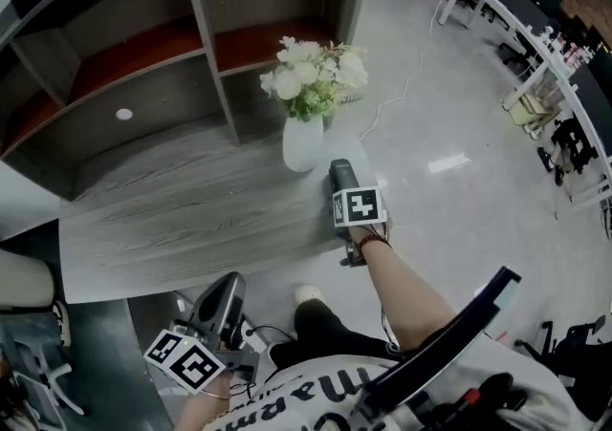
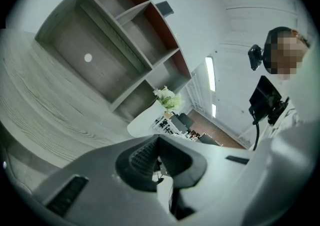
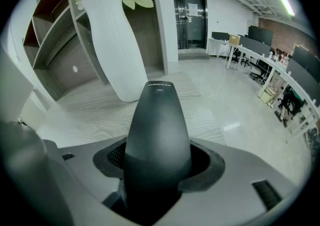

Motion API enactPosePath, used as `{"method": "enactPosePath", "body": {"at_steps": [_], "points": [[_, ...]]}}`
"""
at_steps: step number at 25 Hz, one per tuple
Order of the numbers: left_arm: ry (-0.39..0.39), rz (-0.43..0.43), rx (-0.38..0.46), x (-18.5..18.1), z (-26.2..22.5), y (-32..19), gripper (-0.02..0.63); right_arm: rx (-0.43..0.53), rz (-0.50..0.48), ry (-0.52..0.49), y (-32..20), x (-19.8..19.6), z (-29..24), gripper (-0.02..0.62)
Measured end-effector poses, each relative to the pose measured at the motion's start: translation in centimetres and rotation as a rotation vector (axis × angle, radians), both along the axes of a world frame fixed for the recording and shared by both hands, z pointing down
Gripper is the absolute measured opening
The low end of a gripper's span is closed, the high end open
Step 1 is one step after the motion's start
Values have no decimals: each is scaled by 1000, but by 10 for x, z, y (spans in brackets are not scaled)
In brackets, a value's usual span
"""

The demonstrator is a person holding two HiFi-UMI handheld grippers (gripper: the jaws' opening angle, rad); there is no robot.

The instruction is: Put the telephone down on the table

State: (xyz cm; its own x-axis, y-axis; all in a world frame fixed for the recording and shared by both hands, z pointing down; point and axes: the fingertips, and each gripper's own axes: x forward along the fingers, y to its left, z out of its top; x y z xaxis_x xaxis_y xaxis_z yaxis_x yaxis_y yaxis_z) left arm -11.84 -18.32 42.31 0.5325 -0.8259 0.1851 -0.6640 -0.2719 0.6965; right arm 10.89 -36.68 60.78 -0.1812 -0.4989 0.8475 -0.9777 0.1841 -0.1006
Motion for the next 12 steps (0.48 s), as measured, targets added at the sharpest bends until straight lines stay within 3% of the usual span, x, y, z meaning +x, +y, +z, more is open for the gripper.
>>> {"method": "enactPosePath", "body": {"at_steps": [12], "points": [[-10, -26, 60, 12, -24, -21, 9, -19, -24, 64, 2, -1, 3, 288]]}}
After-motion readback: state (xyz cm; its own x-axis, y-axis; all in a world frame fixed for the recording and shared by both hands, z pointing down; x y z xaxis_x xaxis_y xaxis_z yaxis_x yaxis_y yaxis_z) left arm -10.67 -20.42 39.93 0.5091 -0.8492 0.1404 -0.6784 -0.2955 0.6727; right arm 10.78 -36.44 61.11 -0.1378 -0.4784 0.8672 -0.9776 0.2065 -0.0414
